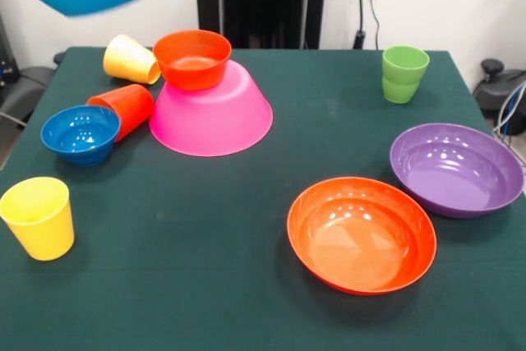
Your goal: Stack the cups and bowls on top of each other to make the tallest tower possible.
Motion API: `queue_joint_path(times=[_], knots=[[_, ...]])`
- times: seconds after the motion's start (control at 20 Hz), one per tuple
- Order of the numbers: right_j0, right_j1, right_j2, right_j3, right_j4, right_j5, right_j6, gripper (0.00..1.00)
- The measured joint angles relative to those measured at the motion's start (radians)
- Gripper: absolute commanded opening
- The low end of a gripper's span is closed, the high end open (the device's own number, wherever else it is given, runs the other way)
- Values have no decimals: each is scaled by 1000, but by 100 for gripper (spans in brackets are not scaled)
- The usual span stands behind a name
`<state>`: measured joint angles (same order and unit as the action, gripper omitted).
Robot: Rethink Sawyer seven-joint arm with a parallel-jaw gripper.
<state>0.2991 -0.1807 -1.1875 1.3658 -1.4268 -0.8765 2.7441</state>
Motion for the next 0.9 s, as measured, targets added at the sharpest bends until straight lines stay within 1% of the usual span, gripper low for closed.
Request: queue_joint_path(times=[0.2,0.35,0.7,0.9], knots=[[-13,-41,2,45,15,33,-113,0],[-13,-49,4,65,27,54,-147,0],[-11,-49,20,93,41,99,-152,0],[-6,-33,33,98,42,112,-152,0]])
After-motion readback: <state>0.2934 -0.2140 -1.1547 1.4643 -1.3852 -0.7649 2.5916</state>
